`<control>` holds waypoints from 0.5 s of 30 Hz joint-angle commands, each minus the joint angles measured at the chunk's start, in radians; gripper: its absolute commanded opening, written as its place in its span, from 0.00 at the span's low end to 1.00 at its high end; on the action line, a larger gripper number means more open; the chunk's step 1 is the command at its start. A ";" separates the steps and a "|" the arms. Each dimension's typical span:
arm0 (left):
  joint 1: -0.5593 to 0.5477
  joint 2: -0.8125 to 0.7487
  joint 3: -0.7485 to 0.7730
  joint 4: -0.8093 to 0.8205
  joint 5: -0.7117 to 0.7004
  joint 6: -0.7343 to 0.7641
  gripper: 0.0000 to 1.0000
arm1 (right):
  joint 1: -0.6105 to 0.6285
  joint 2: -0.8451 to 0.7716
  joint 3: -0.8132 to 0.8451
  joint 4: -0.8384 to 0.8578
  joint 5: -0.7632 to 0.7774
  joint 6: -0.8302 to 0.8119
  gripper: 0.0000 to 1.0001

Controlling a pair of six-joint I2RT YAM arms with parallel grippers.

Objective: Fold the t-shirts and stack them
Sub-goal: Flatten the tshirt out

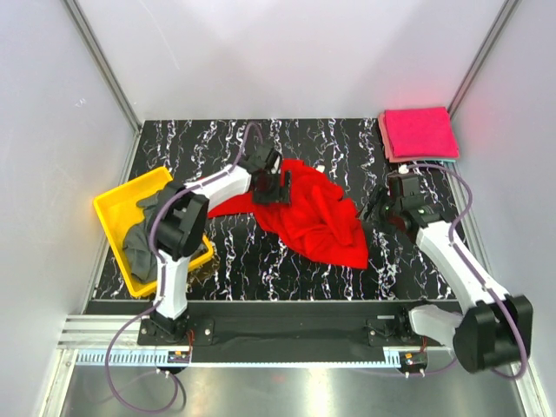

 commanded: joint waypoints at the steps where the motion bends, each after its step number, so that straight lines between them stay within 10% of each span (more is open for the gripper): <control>1: 0.009 0.026 0.038 -0.144 -0.174 -0.023 0.79 | -0.026 0.039 -0.041 0.020 0.010 -0.001 0.64; 8: 0.017 -0.209 -0.106 -0.091 -0.286 -0.008 0.76 | -0.045 -0.005 -0.118 0.042 0.013 0.010 0.51; 15: 0.006 -0.271 0.093 -0.207 -0.351 0.012 0.72 | -0.055 0.080 -0.103 0.188 -0.126 -0.009 0.50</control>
